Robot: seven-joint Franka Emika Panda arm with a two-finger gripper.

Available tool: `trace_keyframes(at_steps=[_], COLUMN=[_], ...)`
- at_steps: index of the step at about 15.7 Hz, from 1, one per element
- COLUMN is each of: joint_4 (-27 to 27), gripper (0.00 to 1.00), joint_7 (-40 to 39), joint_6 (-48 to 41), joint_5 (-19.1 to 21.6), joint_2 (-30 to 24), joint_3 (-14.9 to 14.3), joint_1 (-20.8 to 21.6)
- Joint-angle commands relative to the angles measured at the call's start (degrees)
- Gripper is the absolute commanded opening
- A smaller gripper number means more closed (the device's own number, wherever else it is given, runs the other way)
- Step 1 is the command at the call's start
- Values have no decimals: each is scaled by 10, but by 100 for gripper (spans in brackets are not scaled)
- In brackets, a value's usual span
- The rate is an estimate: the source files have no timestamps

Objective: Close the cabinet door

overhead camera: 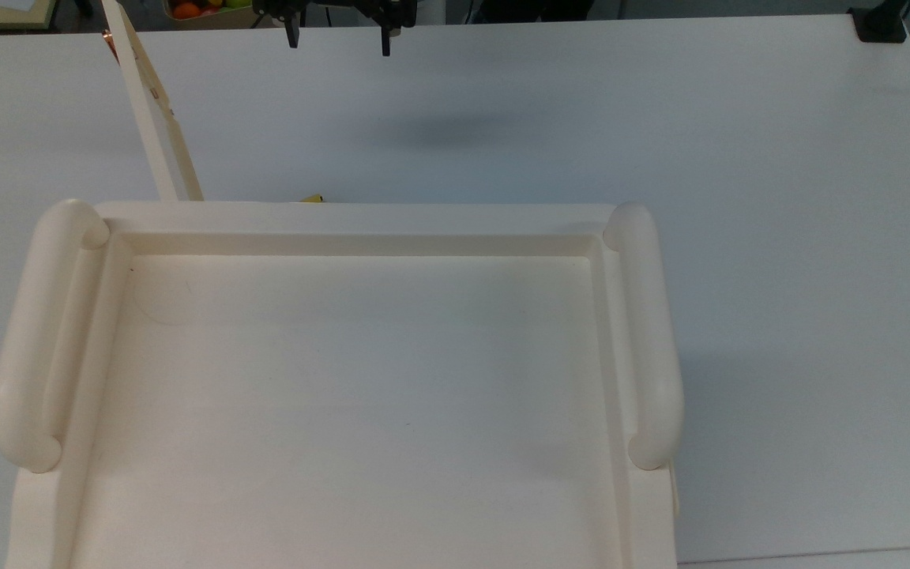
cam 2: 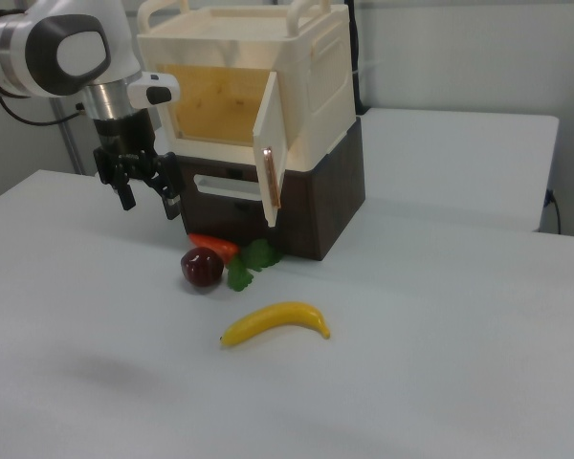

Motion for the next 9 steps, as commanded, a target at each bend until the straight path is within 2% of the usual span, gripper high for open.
trace_keyframes(at_steps=[1, 9], joint_4=[-6, -5], gripper=[100, 100], joint_7=[-24, -25], joint_6=[-19, -18], joint_5=[8, 8], joint_2=[-14, -11], joint_3=[0, 0], joint_1=[-3, -3])
